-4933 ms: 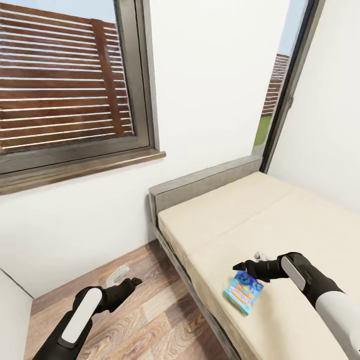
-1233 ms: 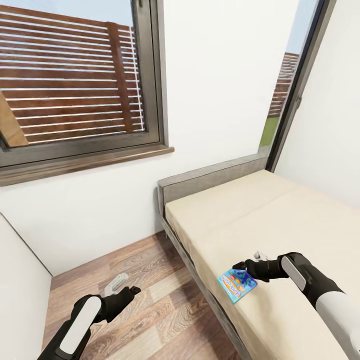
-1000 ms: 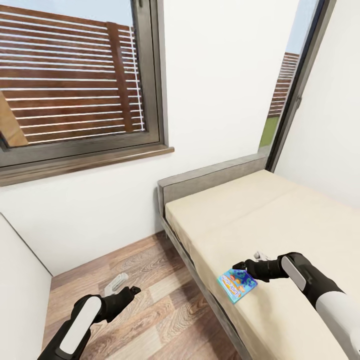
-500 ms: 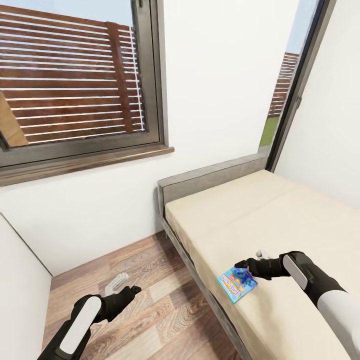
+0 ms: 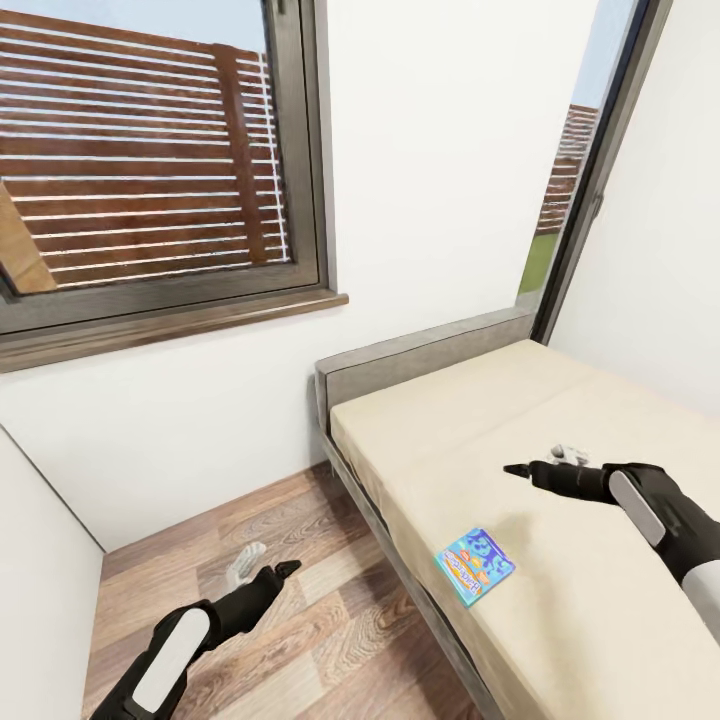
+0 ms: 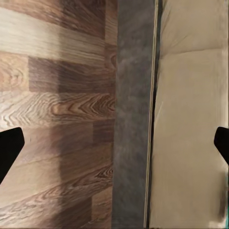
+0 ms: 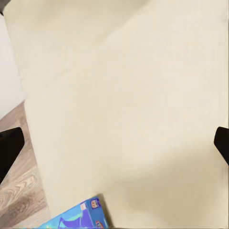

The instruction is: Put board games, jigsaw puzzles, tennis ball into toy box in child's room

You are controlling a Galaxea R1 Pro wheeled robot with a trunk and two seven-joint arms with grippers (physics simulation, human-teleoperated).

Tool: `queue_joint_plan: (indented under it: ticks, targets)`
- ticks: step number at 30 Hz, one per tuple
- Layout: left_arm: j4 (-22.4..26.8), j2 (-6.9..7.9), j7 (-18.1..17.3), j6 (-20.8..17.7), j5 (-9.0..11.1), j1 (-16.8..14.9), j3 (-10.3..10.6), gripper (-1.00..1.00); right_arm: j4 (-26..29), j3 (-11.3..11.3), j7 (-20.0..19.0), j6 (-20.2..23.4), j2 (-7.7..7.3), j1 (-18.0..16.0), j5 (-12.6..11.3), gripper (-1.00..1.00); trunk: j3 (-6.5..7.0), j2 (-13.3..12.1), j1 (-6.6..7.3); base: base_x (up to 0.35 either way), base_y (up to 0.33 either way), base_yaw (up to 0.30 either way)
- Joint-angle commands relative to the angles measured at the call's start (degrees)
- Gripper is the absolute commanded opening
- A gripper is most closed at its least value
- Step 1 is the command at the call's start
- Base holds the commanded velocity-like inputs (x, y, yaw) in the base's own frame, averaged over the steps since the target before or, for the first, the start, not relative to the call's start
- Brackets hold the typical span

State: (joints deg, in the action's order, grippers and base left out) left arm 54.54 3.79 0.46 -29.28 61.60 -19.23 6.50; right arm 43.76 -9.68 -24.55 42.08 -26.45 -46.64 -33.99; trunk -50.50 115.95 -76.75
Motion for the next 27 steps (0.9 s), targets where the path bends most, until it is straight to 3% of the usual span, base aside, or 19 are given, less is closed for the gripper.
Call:
queue_joint_plan:
  ticks: [1,3,4,6,9,11,14,19,27]
  targets:
    - [0.0,0.04,-0.1,-0.1,0.2,0.0,0.1,1.00,0.1,-0.1,-0.1,0.1,-0.07,0.0,0.0,1.00,-0.05,0.0,0.01,0.000,0.000,0.000]
    - [-4.2,-0.15,-5.3,2.4,0.2,-1.4,0.2,1.00,2.0,2.7,1.3,-0.4,-0.68,-0.1,0.0,1.00,-0.05,0.0,0.01,0.000,0.000,0.000]
    - [-4.2,-0.15,-5.3,2.4,0.2,-1.4,0.2,1.00,2.0,2.7,1.3,-0.4,-0.68,-0.1,0.0,1.00,-0.05,0.0,0.01,0.000,0.000,0.000]
    - [-9.0,-0.49,-9.9,4.5,0.1,-3.3,0.4,1.00,4.1,5.6,2.9,-0.8,-1.07,0.2,0.0,1.00,-0.05,0.0,0.01,0.000,0.000,0.000]
    - [-11.5,-0.80,-11.9,5.3,-0.1,-4.4,0.6,1.00,5.2,6.9,3.8,-0.9,-1.21,0.4,0.0,1.00,-0.05,0.0,0.01,0.000,0.000,0.000]
    - [-16.3,-1.65,-15.3,6.7,-1.2,-6.6,1.5,1.00,7.7,8.8,5.3,-1.2,-1.41,1.2,0.1,1.00,-0.05,0.0,0.01,0.000,0.000,0.000]
    - [-18.6,-2.15,-16.8,7.3,-2.0,-7.7,2.0,1.00,9.0,9.6,6.1,-1.2,-1.50,1.8,0.1,1.00,-0.05,0.0,0.01,0.000,0.000,0.000]
    - [-26.5,-4.22,-21.8,9.9,-5.0,-11.6,3.4,1.00,14.7,11.5,8.8,-1.4,-1.69,4.3,0.1,1.00,-0.05,0.0,0.01,0.000,0.000,0.000]
    - [-34.4,-6.26,-26.4,13.2,-6.5,-14.6,3.8,1.00,23.5,13.6,12.3,-1.3,-1.28,8.7,0.1,1.00,-0.05,0.0,0.01,0.000,0.000,0.000]
